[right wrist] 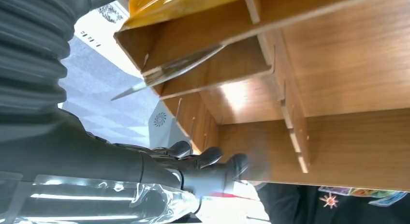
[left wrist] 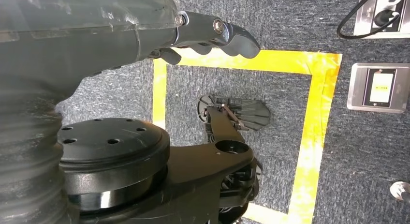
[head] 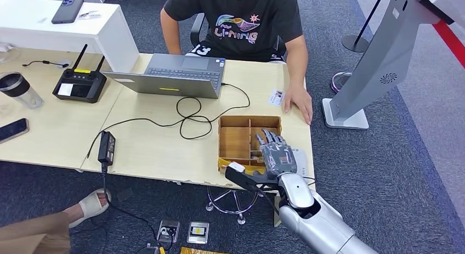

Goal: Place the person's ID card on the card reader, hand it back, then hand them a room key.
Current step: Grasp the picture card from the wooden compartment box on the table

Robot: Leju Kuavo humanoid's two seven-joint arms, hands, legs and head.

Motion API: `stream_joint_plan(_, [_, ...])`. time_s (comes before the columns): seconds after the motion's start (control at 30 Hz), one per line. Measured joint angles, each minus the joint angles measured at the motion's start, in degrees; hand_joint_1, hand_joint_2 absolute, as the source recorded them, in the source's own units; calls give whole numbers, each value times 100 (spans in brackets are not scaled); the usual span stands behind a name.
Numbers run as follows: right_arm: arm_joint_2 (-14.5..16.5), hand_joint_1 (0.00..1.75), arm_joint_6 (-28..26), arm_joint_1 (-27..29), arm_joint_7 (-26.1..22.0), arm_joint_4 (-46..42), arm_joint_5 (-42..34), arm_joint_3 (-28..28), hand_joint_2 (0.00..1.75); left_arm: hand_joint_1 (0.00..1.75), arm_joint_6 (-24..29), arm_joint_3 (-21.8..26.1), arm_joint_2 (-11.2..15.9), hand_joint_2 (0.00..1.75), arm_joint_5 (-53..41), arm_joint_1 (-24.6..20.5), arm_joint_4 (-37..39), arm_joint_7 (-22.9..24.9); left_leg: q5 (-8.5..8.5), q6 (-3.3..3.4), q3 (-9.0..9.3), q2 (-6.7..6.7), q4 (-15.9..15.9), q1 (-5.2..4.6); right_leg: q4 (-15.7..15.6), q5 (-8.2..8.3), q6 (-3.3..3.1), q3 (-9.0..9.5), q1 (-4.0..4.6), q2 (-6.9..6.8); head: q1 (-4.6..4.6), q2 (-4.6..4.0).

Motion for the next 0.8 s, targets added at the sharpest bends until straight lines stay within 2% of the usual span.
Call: stream_joint_plan(0.8, [-198, 1, -57, -15, 173, -292, 101, -407, 175, 0, 15, -5, 13, 175, 92, 16, 1, -29, 0, 0, 2, 3, 1, 0, 0, 0, 0, -1, 0, 6, -1, 0])
